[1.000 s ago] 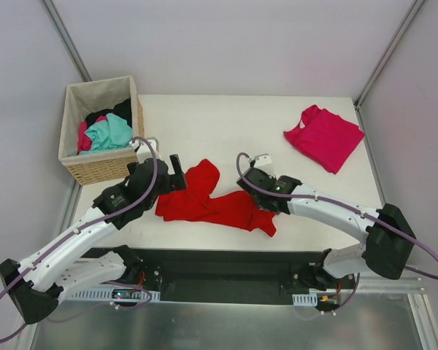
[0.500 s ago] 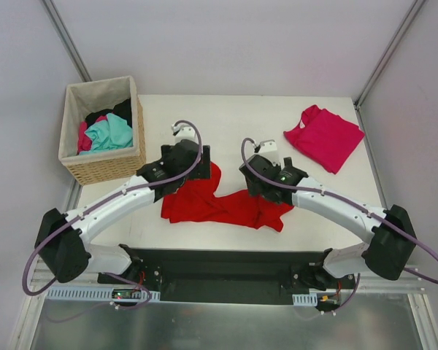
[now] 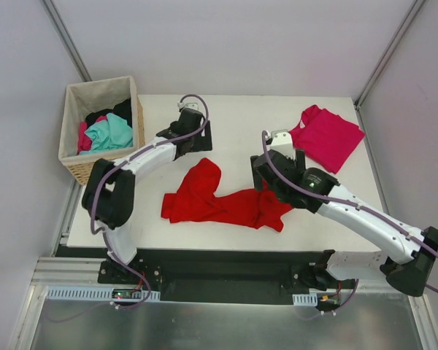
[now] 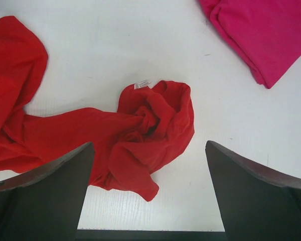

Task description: Fold and stack the t-shirts

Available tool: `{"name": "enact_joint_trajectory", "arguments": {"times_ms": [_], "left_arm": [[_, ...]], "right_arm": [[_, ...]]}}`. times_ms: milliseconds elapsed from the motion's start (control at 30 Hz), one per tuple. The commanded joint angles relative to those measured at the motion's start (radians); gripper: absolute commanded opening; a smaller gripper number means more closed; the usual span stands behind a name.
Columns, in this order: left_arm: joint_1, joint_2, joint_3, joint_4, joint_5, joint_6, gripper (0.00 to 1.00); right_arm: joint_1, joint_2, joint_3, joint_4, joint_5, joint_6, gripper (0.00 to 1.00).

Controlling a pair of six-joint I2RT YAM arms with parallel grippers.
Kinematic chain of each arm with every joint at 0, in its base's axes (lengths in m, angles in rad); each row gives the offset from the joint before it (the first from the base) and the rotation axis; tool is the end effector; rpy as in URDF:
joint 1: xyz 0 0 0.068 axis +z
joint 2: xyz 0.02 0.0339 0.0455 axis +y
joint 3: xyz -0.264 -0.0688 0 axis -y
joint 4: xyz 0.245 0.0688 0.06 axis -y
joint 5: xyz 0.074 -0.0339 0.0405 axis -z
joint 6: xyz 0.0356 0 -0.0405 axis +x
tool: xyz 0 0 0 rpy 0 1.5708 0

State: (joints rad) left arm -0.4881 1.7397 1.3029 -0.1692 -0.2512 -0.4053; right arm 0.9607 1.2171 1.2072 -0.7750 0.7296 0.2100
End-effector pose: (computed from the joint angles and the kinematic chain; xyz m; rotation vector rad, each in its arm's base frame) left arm 0.3583 -0.1802 0.2627 -0.0533 2.1646 -0.2427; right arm 0.1600 0.1874 0.3477 -0.4617 2.0808 -0.1880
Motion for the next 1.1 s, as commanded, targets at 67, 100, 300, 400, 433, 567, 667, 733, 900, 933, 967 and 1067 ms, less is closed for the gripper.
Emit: {"name": "enact_joint_trajectory", "arguments": {"times_ms": [67,100,300,400,433,567,667,733,900,933,967,1067], "left_arm": [[0.026,0.156,0.116,0.042,0.240,0.046,0.82],[0.039,0.168,0.114,0.059,0.262,0.051,0.82],[0.094,0.190,0.093,0.103,0.408,0.040,0.80],[0.108,0.192,0.075,0.115,0.428,0.040,0.79],[0.108,0.195,0.072,0.115,0.428,0.042,0.77],[0.112,0.210,0.055,0.117,0.444,0.034,0.74],[0.112,0.227,0.042,0.122,0.467,0.028,0.73],[0.112,0.239,0.039,0.125,0.492,0.020,0.72],[0.112,0.242,0.001,0.140,0.495,0.014,0.69],[0.112,0.242,-0.007,0.143,0.491,0.013,0.68],[0.112,0.239,-0.022,0.146,0.486,0.013,0.67],[0.112,0.239,-0.045,0.149,0.471,0.013,0.65]], "right_arm": [[0.003,-0.073,0.014,-0.047,0.059,-0.030,0.97],[0.003,-0.076,0.011,-0.047,0.059,-0.032,0.96],[0.001,-0.067,-0.009,-0.032,0.047,-0.035,0.96],[0.003,-0.057,-0.014,-0.017,0.039,-0.037,0.97],[0.001,-0.054,-0.012,-0.012,0.037,-0.040,0.97],[0.001,-0.048,-0.009,-0.004,0.031,-0.040,0.97],[0.003,-0.053,-0.014,-0.009,0.031,-0.040,0.97],[0.001,-0.056,-0.015,-0.009,0.031,-0.040,0.97],[0.003,-0.057,-0.024,-0.007,0.033,-0.034,0.97],[0.001,-0.059,-0.028,-0.001,0.031,-0.032,0.97],[0.001,-0.060,-0.031,0.002,0.030,-0.034,0.96],[0.001,-0.062,-0.040,0.009,0.027,-0.031,0.97]]}}
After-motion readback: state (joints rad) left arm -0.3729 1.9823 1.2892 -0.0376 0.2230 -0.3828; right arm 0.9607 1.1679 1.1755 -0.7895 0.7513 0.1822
